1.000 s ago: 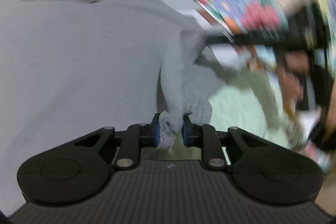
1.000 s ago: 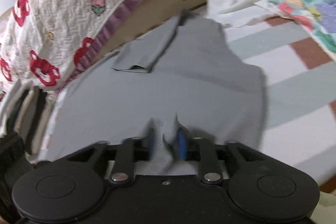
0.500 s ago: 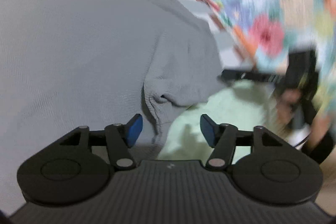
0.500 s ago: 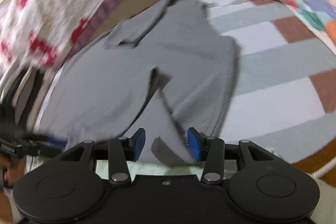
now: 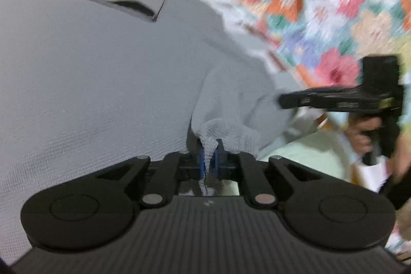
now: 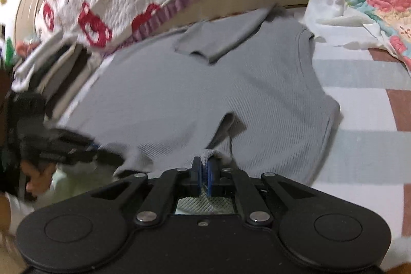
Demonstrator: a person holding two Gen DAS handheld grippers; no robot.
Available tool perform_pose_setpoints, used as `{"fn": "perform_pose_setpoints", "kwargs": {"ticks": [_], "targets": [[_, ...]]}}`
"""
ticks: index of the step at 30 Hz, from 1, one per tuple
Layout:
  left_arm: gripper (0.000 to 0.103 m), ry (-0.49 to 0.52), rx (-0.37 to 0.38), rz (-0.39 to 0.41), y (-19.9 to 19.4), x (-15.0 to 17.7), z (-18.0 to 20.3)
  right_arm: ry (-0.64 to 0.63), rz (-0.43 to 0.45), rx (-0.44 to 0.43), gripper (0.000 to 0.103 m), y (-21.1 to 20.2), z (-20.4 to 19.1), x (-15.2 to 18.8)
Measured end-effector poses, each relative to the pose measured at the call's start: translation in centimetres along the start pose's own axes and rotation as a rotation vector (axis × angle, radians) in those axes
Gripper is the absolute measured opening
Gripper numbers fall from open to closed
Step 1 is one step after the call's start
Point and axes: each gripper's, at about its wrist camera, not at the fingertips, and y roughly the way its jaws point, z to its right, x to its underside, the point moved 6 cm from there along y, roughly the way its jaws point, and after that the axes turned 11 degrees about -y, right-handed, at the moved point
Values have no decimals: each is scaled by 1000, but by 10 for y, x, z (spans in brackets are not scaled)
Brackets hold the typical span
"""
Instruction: Fold clothes
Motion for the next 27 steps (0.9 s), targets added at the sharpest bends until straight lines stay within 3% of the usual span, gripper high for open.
{"fn": "perform_pose_setpoints", "kwargs": {"ticks": [3, 6, 8, 10, 12, 14, 15, 16, 20, 21, 22, 25, 27], "targets": [[7, -49, 23, 52, -10, 0, -6, 120, -48, -40, 7, 19, 16, 6], [7, -151, -83, 28, -4, 0, -27, 254, -106, -91, 18, 38, 33, 16], [9, -232, -150, -6, 3, 1, -42, 354, -85, -155, 28, 38, 43, 21], [10, -295, -130, -6, 3, 2, -48, 423, -71, -195, 42, 35, 49, 23], [10, -357, -103, -3, 2, 2, -54, 402, -84, -207, 49, 30, 47, 26], [17, -378, -59, -20, 2, 2, -54, 365, -107, -220, 49, 25, 43, 29], [28, -376, -43, -40, 4, 3, -52, 341, -119, -226, 50, 23, 40, 31], [36, -342, -44, -74, 6, 5, -49, 313, -127, -229, 53, 20, 37, 33], [43, -137, -65, -143, 19, 7, -25, 50, -121, -170, 52, 14, 14, 37], [47, -64, -80, -145, 23, 8, -17, -24, -120, -148, 43, 13, 8, 38], [48, 13, -96, -145, 27, 10, -10, -75, -122, -129, 10, 12, 2, 37], [44, 252, -109, -164, 37, 19, 15, -42, -97, -152, 7, 2, 4, 23], [41, 234, -32, -220, 41, 25, 21, 57, -93, -165, 7, -8, 20, 11]]}}
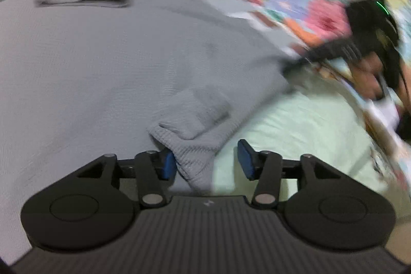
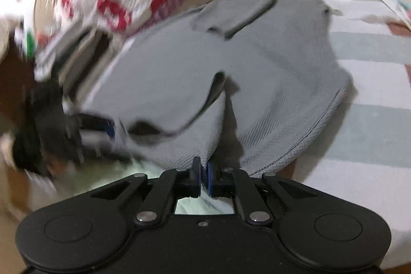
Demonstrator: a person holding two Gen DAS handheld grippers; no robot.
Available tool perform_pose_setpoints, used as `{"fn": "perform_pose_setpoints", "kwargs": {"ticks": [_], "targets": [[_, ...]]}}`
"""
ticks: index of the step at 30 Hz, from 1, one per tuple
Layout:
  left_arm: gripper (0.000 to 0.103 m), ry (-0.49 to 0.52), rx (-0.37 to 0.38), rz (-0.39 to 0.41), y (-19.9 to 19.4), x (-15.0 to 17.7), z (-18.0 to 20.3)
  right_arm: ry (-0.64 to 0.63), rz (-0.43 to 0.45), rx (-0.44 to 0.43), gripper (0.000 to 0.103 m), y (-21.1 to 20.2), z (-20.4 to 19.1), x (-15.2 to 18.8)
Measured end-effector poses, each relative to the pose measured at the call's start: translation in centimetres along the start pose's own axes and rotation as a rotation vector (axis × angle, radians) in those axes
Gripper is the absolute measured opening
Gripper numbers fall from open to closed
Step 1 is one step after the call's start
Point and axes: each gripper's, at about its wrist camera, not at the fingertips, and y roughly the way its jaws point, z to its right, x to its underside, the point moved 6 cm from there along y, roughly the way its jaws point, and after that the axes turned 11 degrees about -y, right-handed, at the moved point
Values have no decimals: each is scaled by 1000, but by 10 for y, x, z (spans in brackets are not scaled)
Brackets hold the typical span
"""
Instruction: Fold clothes
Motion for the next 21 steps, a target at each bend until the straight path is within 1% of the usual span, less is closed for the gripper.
{"fn": "perform_pose_setpoints", "kwargs": {"ticks": [1, 2, 3, 4, 6, 8, 9, 11, 12, 13, 14, 15, 16, 17, 18, 19, 20, 21], "targets": [[34, -19, 19, -14, 0, 0, 1, 39, -7, -10, 7, -6, 6, -4], [23, -26, 34, -25, -2, 0, 1, 54, -20, -30, 7, -10, 10, -7], [8, -46, 51, -42, -5, 1, -1, 59, -45, -44, 6, -12, 12, -8], [8, -110, 76, -62, -9, 0, -6, 40, -91, -46, 6, -11, 12, -6], [8, -194, 107, -82, -9, 2, -13, -16, -190, -29, 6, -4, 10, 3], [7, -207, 48, -110, -4, 8, -16, -39, -254, 17, 6, 7, 13, 15], [8, -183, 29, -105, -6, 10, -12, -40, -270, 32, 6, 12, 15, 19], [11, -118, -15, -92, -11, 12, -3, -14, -237, 48, 5, 11, 19, 22], [16, -68, -53, -89, -16, 12, 1, -28, -235, 74, 5, 9, 16, 22], [28, -15, -92, -87, -21, 12, 5, -42, -234, 101, 4, 8, 13, 23], [35, 53, -153, -60, -26, 11, 8, -56, -232, 128, 3, 6, 11, 23], [48, 124, -218, -29, -32, 10, 11, -79, -234, 170, 3, 3, 6, 23], [54, 211, -294, 24, -38, 8, 16, -129, -244, 252, 15, -1, -2, 22], [54, 270, -330, 61, -43, 7, 19, -201, -256, 361, 24, -5, -12, 20], [54, 303, -335, 80, -47, 7, 22, -282, -259, 468, 42, -10, -23, 17], [54, 313, -312, 88, -50, 5, 24, -365, -242, 546, 45, -13, -37, 14], [55, 320, -285, 95, -54, 3, 26, -408, -203, 560, 45, -15, -48, 10], [56, 318, -248, 96, -56, -1, 28, -422, -153, 539, 45, -13, -60, 7]]}}
